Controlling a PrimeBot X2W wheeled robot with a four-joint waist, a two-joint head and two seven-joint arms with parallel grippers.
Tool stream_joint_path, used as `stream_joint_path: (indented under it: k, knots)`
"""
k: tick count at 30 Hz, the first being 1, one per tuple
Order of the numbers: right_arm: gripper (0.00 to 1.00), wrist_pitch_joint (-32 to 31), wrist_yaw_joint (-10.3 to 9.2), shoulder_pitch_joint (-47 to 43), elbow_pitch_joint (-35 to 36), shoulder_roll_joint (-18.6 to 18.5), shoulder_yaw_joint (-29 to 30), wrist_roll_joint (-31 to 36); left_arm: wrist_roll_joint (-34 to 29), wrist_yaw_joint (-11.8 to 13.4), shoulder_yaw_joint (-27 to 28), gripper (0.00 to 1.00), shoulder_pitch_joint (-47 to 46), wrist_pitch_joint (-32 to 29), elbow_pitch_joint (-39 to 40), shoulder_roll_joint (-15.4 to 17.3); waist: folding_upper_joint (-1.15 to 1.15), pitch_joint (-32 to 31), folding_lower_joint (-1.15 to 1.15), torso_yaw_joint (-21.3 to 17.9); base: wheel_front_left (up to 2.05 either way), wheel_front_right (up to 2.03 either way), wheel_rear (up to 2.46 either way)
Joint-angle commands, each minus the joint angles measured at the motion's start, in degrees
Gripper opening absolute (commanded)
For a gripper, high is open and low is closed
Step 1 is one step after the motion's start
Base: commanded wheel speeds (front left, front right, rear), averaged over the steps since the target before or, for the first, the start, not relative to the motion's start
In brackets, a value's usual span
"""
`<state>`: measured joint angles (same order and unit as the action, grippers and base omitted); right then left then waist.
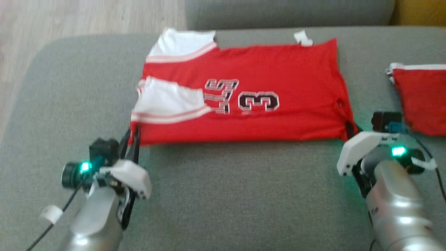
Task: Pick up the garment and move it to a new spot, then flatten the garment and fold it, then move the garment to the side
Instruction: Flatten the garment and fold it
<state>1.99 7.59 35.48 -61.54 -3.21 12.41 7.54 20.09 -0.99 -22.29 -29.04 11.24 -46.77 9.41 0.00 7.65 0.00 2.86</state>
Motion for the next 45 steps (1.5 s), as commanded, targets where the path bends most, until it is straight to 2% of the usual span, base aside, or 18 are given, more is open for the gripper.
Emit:
stream_joint_path:
  k: [1, 10, 19, 25, 26, 27, 29, 34, 35, 38, 43, 45]
  knots:
    - [0.00, 0.3, -0.10, -0.1, 1.4, 0.3, -0.9, -0.4, -0.4, 0.2, 1.4, 0.00, 0.1, -0.4, 0.7, 2.7, 0.00, -2.6, 0.00, -0.6, 0.00, 0.00, 0.00]
    - [0.00, -5.0, -0.10, -8.4, 3.9, 0.3, -3.6, -4.0, 0.7, -0.8, -0.7, 0.00, 10.9, -5.2, 3.5, 4.2, 0.00, -9.6, 0.00, -2.0, 0.00, 0.00, 0.00]
    - [0.00, -11.1, -0.10, -17.7, 15.8, 0.3, -4.6, -10.0, 1.6, 1.5, -1.5, 0.00, 18.9, -11.3, 15.8, 6.1, 0.00, -10.3, 0.00, -2.1, 0.00, 0.00, 0.00]
    - [0.00, -12.5, -0.10, -21.8, 24.3, 0.3, -5.1, -11.6, 1.7, 3.3, -1.7, 0.00, 20.3, -13.4, 20.4, 6.4, 0.00, -8.9, 0.00, -2.2, 0.00, 0.00, 0.00]
    - [0.91, -11.9, -0.10, -22.2, 25.9, 0.3, -5.0, -11.2, 1.6, 3.7, -1.6, 0.01, 20.2, -13.3, 20.9, 6.3, 0.00, -8.7, 0.00, -2.2, 0.00, 0.00, 0.00]
    - [1.00, -11.4, -0.10, -22.6, 27.2, 0.3, -5.0, -11.7, 1.6, 4.0, -1.5, 0.26, 20.0, -13.1, 21.2, 6.2, 0.00, -8.4, 0.00, -2.2, 0.00, 0.00, 0.00]
    - [1.00, -9.6, -0.10, -23.1, 29.8, 0.3, -5.7, -12.8, 1.7, 4.7, -1.1, 1.00, 19.7, -12.5, 21.7, 6.0, 0.00, -7.9, 0.00, -2.2, 0.00, 0.00, 0.00]
    - [1.00, -1.4, -0.10, -23.2, 35.8, 0.3, -6.3, -14.0, 2.4, 6.5, 0.8, 1.00, 18.1, -8.7, 23.3, 5.0, 0.00, -6.0, 0.00, -2.6, 0.00, 0.00, 0.00]
    - [1.00, -1.4, -0.10, -23.2, 35.8, 0.3, -6.3, -14.0, 2.4, 6.5, 0.8, 1.00, 18.1, -8.7, 23.3, 5.0, 0.00, -6.0, 0.00, -2.6, 0.00, 0.00, 0.00]
    - [1.00, 3.6, -0.10, -22.9, 37.9, 0.3, -6.4, -14.7, 3.1, 6.9, 2.5, 1.00, 15.8, -3.9, 25.1, 3.8, 0.00, -4.6, 0.00, -2.7, 0.00, 0.00, 0.00]
    - [1.00, 8.7, -0.10, -20.9, 39.3, 0.3, -7.3, -16.8, 3.1, 6.0, 4.0, 1.00, 9.0, 0.2, 27.1, 3.8, 0.00, -0.7, 0.00, -3.8, 0.00, 0.00, 0.00]
    - [1.00, 9.8, -0.10, -19.0, 40.0, 0.3, -8.1, -17.3, 2.6, 4.3, 4.2, 1.00, 3.1, -0.6, 26.6, 5.4, 0.00, 2.7, 0.00, -4.9, 0.00, 0.00, 0.00]
